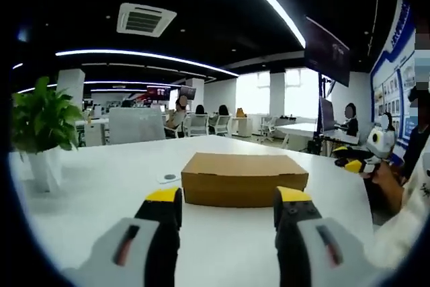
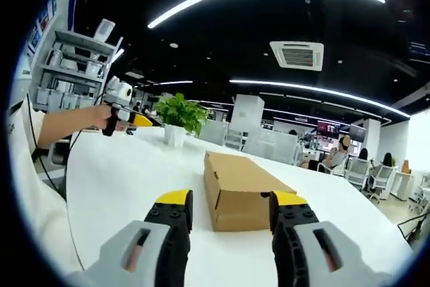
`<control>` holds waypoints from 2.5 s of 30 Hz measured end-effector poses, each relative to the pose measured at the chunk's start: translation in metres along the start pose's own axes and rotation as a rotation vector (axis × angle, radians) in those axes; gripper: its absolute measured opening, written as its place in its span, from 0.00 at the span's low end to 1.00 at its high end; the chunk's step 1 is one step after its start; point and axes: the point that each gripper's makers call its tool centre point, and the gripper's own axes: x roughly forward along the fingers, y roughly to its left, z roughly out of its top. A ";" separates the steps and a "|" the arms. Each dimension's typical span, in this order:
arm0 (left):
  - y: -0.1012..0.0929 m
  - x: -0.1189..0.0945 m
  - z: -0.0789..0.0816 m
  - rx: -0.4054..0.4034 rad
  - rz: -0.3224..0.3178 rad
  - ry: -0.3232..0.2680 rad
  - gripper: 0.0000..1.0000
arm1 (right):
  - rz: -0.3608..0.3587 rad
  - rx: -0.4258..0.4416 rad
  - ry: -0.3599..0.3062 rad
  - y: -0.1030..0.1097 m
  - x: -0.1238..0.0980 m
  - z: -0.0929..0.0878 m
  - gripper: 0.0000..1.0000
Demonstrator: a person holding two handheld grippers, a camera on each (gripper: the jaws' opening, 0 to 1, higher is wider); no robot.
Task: Operate the shoe box by opening the lid, removing the specified soft item, and placing it in the target area until the item is outside and the box remains undamaged.
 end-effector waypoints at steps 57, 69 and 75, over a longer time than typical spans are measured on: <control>0.028 0.095 0.051 0.053 -0.194 0.051 0.53 | 0.073 0.040 -0.042 0.018 0.013 0.011 0.52; 0.036 0.109 0.027 0.076 -0.183 0.112 0.54 | 0.108 0.033 -0.061 0.027 0.017 0.015 0.50; 0.035 0.114 0.022 0.047 -0.209 0.100 0.56 | 0.100 0.052 -0.028 0.025 0.022 0.009 0.53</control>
